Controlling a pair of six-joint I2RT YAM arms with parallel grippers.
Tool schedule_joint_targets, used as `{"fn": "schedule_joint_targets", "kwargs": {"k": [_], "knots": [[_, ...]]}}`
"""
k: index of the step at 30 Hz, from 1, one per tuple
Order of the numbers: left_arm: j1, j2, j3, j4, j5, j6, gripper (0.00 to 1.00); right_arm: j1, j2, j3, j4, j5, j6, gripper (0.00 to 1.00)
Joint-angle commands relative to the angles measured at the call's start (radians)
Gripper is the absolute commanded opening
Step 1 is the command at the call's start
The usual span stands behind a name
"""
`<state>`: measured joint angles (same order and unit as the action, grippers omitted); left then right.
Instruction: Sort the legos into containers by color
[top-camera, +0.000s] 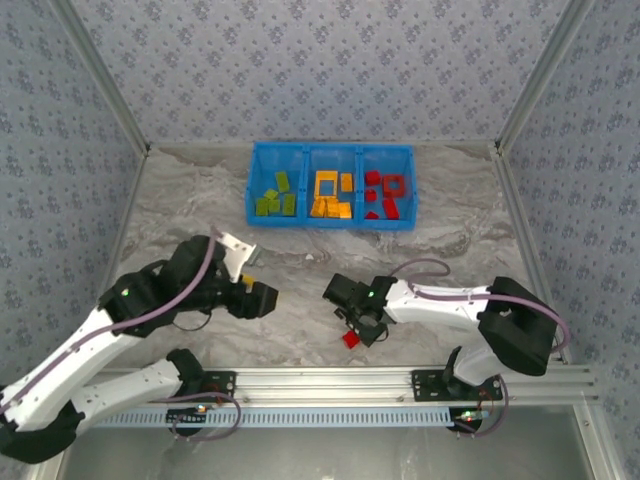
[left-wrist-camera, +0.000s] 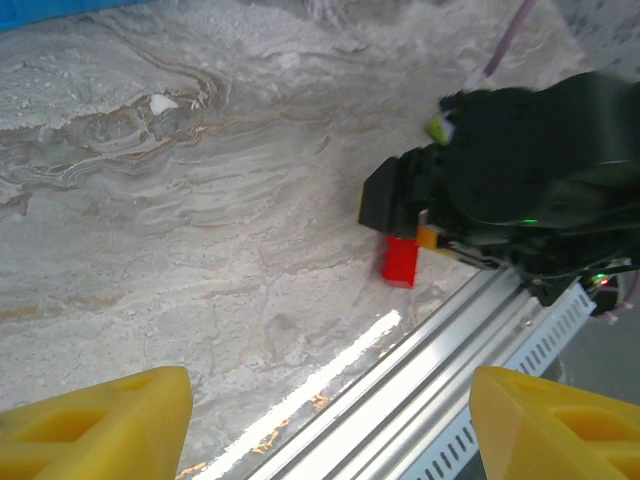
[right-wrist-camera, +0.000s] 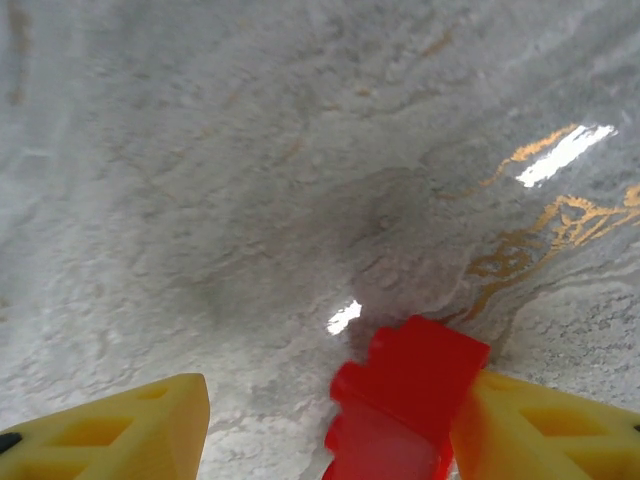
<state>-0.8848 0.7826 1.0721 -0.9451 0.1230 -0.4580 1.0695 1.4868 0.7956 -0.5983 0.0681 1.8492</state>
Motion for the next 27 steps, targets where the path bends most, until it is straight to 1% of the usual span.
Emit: {"fn": "schedule_joint_targets", "kwargs": {"k": [1,4,14,16,18,21,23,24,25,27], "knots": [[-0.004,-0.019,-0.010,-0.029,-0.005,-0.030,0.74,0.001,0.031,-0.012,0.022,-0.024,0.053,0.63],[-0.003,-0.023,-0.005,-0.026,-0.003,-0.034,0.74,-0.002,0.044,-0.006,0.017,-0.016,0.048,0.60],[-0.003,-0.012,0.007,-0.025,-0.019,-0.029,0.73,-0.006,0.026,-0.029,0.002,-0.008,0.065,0.22],[-0.003,-0.009,0.001,-0.008,-0.007,-0.037,0.72,-0.008,0.001,-0.011,-0.051,0.025,0.047,0.17],[-0.003,-0.006,-0.005,0.029,0.018,-0.051,0.72,-0.009,-0.038,0.050,-0.142,0.115,-0.001,0.13],[-0.003,0.024,-0.003,0.132,0.049,-0.092,0.72,-0.037,-0.115,0.172,-0.317,0.314,-0.136,0.09],[-0.005,0.072,0.006,0.220,0.062,-0.130,0.71,-0.110,-0.175,0.238,-0.391,0.442,-0.286,0.09],[-0.010,0.103,0.016,0.256,0.069,-0.140,0.71,-0.157,-0.200,0.255,-0.371,0.472,-0.387,0.09],[-0.022,0.142,0.033,0.304,0.071,-0.143,0.71,-0.225,-0.221,0.270,-0.318,0.481,-0.536,0.10],[-0.053,0.228,0.080,0.345,0.042,-0.135,0.70,-0.356,-0.240,0.289,-0.216,0.467,-0.779,0.12]]}}
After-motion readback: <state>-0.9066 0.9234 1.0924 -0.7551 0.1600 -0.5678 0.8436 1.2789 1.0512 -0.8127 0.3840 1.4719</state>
